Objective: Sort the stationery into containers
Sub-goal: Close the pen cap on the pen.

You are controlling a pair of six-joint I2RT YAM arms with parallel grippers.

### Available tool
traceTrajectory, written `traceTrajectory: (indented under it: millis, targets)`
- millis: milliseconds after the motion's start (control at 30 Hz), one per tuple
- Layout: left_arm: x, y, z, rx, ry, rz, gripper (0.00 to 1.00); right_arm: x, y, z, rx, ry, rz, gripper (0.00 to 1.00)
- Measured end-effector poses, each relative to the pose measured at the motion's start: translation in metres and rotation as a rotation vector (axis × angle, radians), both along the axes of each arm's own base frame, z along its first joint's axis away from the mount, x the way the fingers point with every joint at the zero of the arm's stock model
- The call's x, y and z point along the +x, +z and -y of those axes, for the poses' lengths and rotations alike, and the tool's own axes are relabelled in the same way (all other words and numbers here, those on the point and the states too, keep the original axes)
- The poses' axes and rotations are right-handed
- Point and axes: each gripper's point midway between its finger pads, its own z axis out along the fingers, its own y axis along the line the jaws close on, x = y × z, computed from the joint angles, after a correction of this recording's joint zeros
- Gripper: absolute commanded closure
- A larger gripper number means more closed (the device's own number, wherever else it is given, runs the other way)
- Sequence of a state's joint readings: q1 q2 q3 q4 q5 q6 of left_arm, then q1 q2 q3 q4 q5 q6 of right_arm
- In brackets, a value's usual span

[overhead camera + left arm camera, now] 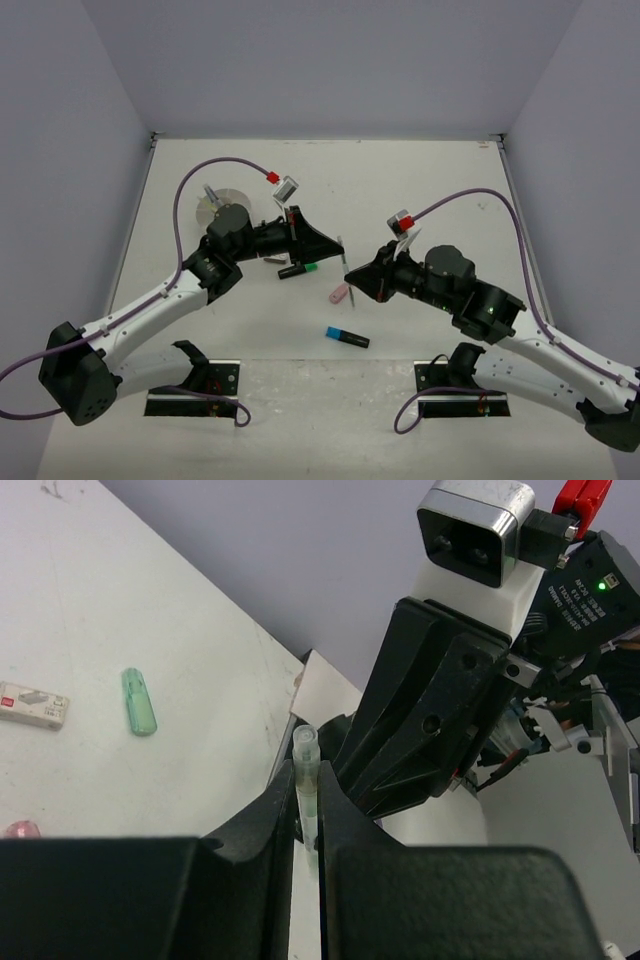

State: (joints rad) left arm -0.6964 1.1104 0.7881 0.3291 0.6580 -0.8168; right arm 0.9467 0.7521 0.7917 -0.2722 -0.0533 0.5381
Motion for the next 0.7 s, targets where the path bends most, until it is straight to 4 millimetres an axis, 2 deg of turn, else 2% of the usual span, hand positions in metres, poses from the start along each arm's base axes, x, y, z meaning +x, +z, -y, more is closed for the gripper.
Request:
traceTrajectory:
  millis: [67,433,567,700]
  targets:
    - [0.001,0.003,-0.001,-0.009,0.009,0.011,0.95,0.002,0.004,0.000,-0.012,-0.002,0.010,1.00]
    - [0.000,0.019,-0.007,-0.034,0.036,0.082,0.94,0.004,0.014,-0.016,-0.008,0.090,0.075,1.00]
    - [0.000,0.023,-0.007,-0.041,0.035,0.091,0.86,0.005,0.016,-0.018,0.008,0.095,0.087,1.00]
    - [0.000,0.022,-0.007,-0.039,0.035,0.096,0.87,0.005,0.016,-0.018,0.012,0.094,0.091,1.00]
